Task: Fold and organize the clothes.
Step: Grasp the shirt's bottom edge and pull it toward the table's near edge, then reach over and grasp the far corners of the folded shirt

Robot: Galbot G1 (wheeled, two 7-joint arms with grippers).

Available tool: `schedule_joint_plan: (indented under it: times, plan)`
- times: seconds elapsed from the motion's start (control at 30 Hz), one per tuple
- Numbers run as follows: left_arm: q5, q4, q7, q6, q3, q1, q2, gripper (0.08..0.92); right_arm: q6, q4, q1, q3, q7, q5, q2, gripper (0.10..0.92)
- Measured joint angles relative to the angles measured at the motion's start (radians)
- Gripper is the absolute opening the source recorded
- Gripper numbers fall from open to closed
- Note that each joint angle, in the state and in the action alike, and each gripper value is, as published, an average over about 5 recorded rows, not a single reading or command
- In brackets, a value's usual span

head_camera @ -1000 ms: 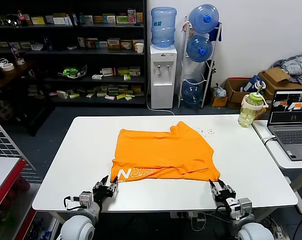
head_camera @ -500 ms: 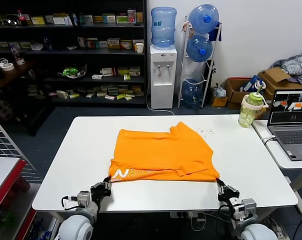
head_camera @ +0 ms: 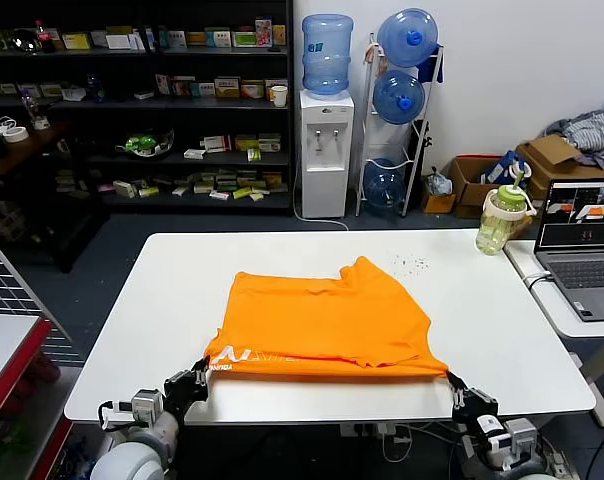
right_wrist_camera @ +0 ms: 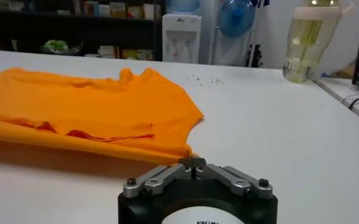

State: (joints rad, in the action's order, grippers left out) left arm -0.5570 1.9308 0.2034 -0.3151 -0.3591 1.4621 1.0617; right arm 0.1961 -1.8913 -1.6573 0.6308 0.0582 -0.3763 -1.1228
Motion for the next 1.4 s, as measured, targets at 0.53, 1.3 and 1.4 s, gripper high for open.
schedule_joint_plan:
  times: [0.53,1.3,1.4]
  plan:
    - [-0.055,0.163,0.060,-0.064,-0.019,0.151,-0.058,0.434,0.025,-0.120,-0.096,0.041,-0.023,-0.004,0.032,0.458]
    - [-0.187,-0.240,-0.008,-0.030,0.149,-0.428,0.001,0.823,0.191,0.348,0.704,-0.274,-0.077,-0.167,0.023,0.823]
    - [-0.193,-0.337,-0.016,-0.043,0.186,-0.517,0.017,0.823,0.223,0.432,0.800,-0.323,-0.069,-0.177,0.007,0.823]
